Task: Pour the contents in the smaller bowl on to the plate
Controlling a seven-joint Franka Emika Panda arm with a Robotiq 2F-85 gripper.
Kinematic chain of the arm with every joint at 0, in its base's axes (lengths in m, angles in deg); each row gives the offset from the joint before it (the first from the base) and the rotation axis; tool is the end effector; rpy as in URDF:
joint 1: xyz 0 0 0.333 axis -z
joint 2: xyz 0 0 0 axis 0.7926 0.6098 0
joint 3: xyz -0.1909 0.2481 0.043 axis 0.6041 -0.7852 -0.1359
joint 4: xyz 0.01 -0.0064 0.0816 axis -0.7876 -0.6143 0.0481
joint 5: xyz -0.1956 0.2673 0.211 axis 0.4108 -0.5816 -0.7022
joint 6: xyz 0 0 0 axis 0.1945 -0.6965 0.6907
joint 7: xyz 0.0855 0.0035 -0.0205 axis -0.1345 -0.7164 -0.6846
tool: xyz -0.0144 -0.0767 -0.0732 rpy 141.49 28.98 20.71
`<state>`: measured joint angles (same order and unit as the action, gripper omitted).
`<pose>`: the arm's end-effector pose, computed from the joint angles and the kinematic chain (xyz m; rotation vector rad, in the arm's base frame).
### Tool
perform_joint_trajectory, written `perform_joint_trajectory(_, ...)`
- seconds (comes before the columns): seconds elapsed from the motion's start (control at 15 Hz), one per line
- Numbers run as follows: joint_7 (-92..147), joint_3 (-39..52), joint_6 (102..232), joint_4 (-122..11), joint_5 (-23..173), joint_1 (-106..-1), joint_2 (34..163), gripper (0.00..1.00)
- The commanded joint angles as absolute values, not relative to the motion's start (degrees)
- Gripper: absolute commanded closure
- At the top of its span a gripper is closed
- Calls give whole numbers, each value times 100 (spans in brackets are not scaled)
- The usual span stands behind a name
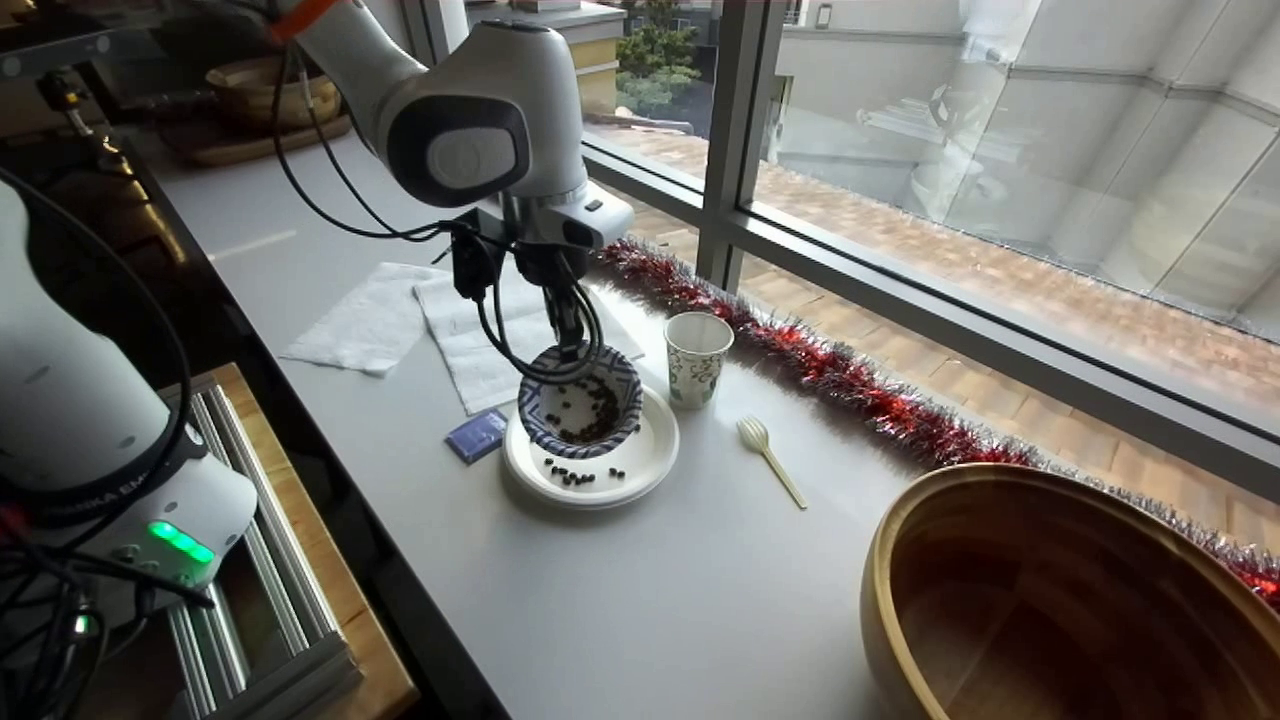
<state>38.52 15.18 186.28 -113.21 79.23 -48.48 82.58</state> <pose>0.4227 -0.1201 0.2531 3.0038 -0.6802 0.0851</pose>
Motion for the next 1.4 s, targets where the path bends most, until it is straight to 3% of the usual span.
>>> perform_joint_trajectory(0.0, 2317, 1343, 18768, -11702, 6413, -4688, 7694, 99)
perform_joint_trajectory(0.47, 6, 1645, 18173, -11566, 4556, -4807, 7296, 99)
perform_joint_trajectory(1.33, -2392, 2308, 15147, -10163, 3663, -4216, 8198, 99)
